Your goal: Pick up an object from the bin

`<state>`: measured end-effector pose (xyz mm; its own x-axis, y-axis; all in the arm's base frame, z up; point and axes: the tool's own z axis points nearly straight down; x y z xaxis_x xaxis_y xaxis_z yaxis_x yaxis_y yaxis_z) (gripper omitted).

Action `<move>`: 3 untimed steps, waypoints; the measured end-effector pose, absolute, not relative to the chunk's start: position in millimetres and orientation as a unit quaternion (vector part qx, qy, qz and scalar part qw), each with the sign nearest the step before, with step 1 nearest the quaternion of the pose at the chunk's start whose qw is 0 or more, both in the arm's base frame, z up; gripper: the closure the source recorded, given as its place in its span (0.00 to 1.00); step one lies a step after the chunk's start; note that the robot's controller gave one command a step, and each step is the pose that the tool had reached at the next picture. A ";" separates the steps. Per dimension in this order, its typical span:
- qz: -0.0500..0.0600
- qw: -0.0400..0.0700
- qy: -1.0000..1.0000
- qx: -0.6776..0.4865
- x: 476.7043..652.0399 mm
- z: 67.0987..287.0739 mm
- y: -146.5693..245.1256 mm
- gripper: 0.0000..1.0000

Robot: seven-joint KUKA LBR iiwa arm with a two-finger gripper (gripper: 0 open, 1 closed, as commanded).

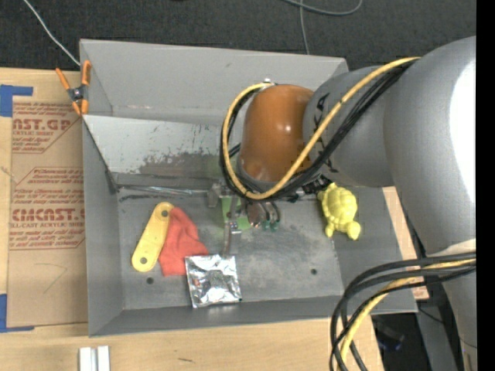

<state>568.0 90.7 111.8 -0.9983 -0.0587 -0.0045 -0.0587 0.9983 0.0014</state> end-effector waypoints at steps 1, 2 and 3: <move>0.000 0.000 0.994 -0.112 568.7 91.3 110.6 0.00; 0.001 0.003 0.994 -0.110 563.9 90.9 187.7 0.00; 0.002 0.002 0.996 -0.091 542.5 79.4 193.1 0.00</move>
Offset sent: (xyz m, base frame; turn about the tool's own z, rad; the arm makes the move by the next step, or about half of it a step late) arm -0.0089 0.1395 -0.0223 -0.1657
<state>542.5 193.1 79.4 -0.9835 -0.1810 -0.0040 -0.1810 0.9835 0.0041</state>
